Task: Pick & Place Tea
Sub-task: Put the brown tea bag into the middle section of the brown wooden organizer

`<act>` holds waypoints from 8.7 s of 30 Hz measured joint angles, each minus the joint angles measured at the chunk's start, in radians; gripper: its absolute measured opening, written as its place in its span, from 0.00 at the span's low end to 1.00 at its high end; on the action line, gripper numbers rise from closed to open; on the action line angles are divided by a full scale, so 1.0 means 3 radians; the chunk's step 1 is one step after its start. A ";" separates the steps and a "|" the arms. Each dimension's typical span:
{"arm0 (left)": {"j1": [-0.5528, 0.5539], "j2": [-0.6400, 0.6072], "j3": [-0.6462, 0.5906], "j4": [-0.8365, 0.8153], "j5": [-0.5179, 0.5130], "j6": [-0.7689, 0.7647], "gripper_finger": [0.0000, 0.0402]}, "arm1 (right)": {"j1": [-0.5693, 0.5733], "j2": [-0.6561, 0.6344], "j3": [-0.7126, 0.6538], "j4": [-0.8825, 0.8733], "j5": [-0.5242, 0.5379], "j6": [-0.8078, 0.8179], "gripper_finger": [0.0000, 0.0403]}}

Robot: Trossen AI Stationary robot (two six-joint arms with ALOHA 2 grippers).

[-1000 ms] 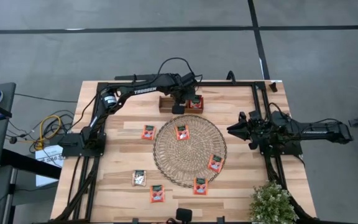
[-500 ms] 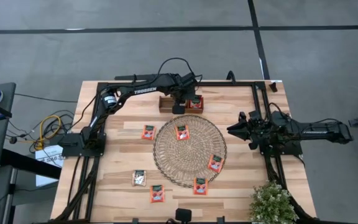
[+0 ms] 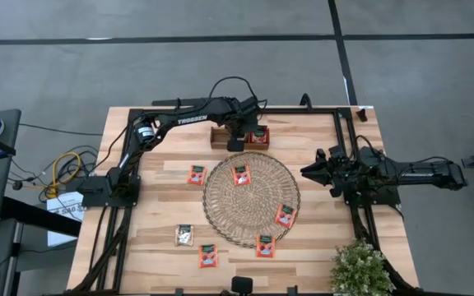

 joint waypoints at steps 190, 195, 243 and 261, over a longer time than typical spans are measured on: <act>-0.1773 -0.1918 -0.1740 0.0298 -0.2437 -0.1034 0.00 | -0.0001 -0.0001 0.0000 -0.0003 0.0003 -0.0089 0.20; -0.1441 -0.1887 -0.1740 0.1090 -0.2485 -0.0116 0.00 | 0.0000 0.0001 0.0000 -0.0003 0.0003 -0.0091 0.20; -0.0556 -0.0526 -0.1741 0.2316 -0.2187 0.0770 0.00 | -0.0008 0.0000 0.0003 -0.0014 0.0038 -0.0089 0.20; -0.0534 -0.0526 -0.1740 0.2397 -0.2079 0.0716 0.00 | -0.0008 -0.0001 0.0003 -0.0053 0.0097 -0.0089 0.20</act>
